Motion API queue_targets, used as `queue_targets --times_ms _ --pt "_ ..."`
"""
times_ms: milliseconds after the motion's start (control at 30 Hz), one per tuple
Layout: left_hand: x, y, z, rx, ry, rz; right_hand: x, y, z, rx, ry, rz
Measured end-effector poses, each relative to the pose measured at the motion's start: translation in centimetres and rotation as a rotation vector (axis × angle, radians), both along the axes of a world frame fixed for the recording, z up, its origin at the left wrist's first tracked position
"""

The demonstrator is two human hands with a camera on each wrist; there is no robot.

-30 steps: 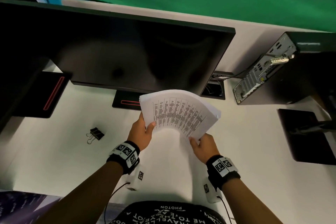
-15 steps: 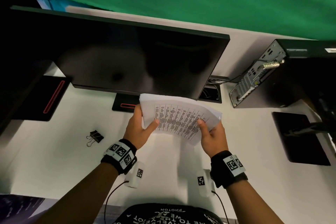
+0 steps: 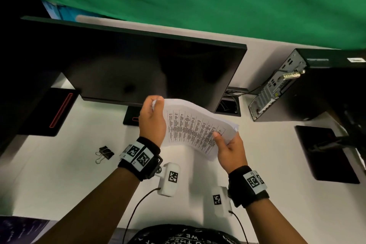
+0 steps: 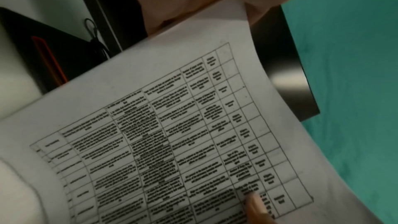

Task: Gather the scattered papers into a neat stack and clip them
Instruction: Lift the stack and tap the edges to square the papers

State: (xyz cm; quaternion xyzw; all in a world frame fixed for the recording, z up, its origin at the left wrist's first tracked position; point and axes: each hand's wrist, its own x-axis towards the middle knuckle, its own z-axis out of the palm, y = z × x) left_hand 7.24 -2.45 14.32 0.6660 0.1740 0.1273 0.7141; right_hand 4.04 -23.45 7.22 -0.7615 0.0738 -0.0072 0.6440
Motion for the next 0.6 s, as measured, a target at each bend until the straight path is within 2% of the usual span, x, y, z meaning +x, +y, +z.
queue_targets --times_ms 133,333,467,600 --pt "-0.3 -0.3 0.0 0.099 0.007 -0.005 0.1 -0.4 -0.2 0.014 0.050 -0.006" --pt "0.2 -0.4 0.2 0.067 0.024 0.016 -0.2 1.1 3.2 0.148 -0.146 -0.115" --pt "0.2 -0.3 0.2 0.082 0.028 0.003 0.6 2.3 4.5 0.174 -0.097 -0.252" --pt "0.3 -0.3 0.3 0.068 0.020 0.000 1.0 2.6 5.0 0.172 -0.092 -0.305"
